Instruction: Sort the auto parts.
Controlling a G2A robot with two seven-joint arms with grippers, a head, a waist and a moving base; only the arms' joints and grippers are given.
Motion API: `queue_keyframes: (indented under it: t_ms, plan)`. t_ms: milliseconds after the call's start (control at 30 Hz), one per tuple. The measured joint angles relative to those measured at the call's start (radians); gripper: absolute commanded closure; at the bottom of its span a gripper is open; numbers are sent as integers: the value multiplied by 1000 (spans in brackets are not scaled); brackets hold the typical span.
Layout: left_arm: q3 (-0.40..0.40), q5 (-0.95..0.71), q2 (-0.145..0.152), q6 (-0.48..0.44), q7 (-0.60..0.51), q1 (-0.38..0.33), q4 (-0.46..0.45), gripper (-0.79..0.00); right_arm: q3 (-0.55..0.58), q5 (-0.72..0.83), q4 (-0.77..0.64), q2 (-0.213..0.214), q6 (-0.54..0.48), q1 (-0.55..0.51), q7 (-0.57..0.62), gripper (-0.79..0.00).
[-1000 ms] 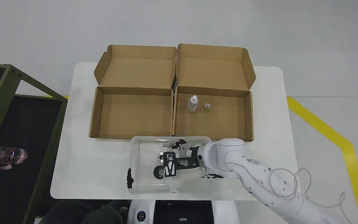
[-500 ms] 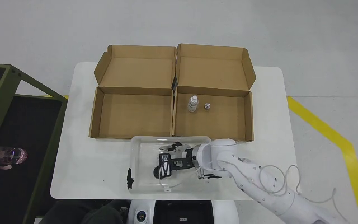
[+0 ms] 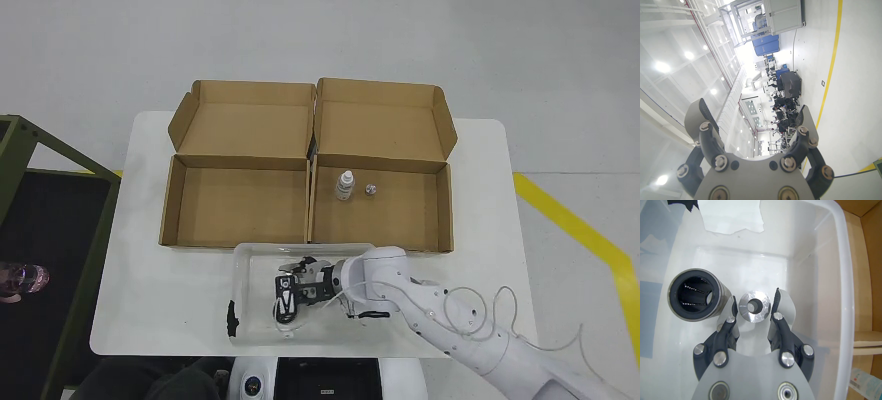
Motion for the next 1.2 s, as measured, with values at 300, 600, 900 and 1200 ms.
queue_keyframes:
  t_ms: [300,600,900,1200]
  plan:
    - [0,0,0,0,0,0,0,-785,-13,9,27,-20,-15,17,4,0]
    - [0,0,0,0,0,0,0,-785,17,0,-32,-16,-51,9,-41,0]
    - [0,0,0,0,0,0,0,-785,92,-1,-165,4,-81,-26,-119,0]
    - [0,0,0,0,0,0,0,-785,191,0,-302,28,-83,-76,-153,0]
